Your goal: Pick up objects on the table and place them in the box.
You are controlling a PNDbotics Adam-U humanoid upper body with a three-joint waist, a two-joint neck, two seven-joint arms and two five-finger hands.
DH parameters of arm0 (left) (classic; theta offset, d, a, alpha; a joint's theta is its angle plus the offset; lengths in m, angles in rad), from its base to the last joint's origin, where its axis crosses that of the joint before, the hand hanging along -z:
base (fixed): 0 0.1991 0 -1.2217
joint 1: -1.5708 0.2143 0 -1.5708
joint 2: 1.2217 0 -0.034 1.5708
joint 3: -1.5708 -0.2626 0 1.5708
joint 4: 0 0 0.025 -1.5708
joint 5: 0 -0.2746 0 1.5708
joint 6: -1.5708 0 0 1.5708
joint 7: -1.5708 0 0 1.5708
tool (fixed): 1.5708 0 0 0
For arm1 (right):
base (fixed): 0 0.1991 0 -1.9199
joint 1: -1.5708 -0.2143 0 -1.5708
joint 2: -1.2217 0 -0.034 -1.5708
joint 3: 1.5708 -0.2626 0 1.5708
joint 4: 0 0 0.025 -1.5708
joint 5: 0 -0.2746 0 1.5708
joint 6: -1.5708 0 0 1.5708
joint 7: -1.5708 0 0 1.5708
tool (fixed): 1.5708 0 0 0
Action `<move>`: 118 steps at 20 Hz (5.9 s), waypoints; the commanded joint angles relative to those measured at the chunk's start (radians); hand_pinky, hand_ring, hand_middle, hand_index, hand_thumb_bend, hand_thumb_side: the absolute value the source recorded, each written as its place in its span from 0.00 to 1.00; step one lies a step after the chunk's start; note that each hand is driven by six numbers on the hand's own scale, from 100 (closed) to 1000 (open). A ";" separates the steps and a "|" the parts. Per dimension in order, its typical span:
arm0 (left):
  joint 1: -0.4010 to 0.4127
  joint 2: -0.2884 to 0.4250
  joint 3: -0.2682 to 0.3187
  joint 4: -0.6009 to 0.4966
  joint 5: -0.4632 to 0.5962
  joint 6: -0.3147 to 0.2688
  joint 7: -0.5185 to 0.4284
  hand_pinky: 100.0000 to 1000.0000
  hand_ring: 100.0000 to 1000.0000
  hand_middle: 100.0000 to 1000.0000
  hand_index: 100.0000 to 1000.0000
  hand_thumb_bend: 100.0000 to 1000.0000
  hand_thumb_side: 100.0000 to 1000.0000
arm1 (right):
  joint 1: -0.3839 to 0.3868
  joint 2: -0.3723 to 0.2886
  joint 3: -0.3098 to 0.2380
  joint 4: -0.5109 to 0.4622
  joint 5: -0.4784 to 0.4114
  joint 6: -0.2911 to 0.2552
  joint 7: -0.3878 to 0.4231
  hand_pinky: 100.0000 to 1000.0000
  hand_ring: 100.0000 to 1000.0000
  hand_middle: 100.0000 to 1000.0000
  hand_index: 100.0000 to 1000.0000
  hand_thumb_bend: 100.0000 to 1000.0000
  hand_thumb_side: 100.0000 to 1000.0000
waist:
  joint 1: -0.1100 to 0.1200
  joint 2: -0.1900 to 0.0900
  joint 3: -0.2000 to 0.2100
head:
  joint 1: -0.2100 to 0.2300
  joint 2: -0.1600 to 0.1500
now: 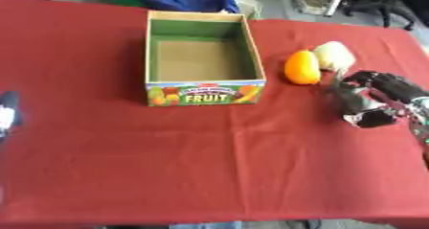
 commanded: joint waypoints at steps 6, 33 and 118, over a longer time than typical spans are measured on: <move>-0.008 0.015 0.002 -0.012 0.001 -0.001 -0.002 0.55 0.51 0.43 0.56 0.47 0.40 | -0.040 0.005 0.001 0.037 0.059 0.034 -0.010 0.74 0.77 0.78 0.89 0.28 0.48 | 0.007 -0.011 -0.001 | -0.005 0.000; -0.007 0.014 0.001 -0.012 0.002 -0.001 -0.002 0.55 0.51 0.43 0.56 0.47 0.40 | -0.030 0.017 -0.005 0.059 0.057 0.128 -0.143 0.40 0.38 0.31 0.47 0.00 0.28 | 0.006 -0.010 -0.003 | -0.011 0.003; -0.036 -0.021 -0.016 -0.017 0.014 0.003 -0.017 0.54 0.50 0.42 0.56 0.48 0.39 | -0.582 0.368 0.131 0.124 0.049 -0.179 0.335 0.77 0.86 0.95 0.96 0.26 0.60 | 0.042 0.009 0.054 | -0.051 -0.049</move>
